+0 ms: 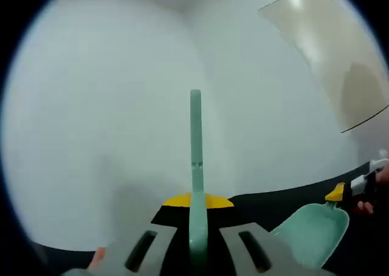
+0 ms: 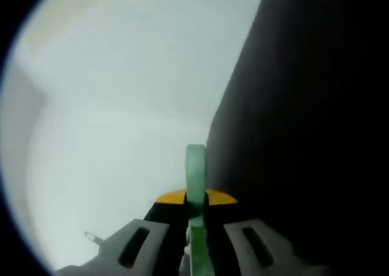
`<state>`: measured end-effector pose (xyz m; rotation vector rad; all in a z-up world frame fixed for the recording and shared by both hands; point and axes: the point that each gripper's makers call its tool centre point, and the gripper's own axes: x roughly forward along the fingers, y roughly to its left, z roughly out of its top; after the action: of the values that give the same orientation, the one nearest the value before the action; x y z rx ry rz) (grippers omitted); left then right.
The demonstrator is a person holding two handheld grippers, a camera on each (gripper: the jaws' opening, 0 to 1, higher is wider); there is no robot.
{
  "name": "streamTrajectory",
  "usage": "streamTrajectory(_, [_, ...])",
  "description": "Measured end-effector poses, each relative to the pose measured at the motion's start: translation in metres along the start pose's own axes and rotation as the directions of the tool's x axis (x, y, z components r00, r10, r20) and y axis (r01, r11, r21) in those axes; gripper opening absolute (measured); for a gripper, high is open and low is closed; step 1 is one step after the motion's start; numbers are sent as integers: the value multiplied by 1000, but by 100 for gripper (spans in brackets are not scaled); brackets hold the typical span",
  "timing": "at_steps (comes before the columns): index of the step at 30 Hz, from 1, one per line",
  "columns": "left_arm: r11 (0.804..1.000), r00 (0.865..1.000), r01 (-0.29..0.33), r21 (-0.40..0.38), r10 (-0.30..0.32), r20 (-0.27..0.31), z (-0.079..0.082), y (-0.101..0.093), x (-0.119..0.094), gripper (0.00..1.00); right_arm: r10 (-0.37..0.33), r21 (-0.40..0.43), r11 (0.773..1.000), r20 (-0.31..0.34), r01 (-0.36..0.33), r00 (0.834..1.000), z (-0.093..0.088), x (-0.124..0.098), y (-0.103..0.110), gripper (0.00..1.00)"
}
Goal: Pick up the broom and sweep the trash on the tabletop into the dustpan.
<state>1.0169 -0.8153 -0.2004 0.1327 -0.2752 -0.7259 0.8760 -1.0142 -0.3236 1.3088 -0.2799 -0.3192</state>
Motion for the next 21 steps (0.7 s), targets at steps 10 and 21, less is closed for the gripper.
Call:
streamTrajectory(10, [948,984,-142,-286,104,-143,-64,0,15,0,-8,2,1000,14,8,1000,3,8,-4,12])
streamTrajectory(21, [950,984,-121,-287,77,-160,-64,-37,19,0,-19,-24,1000,15,19,1000,0,6,-4,12])
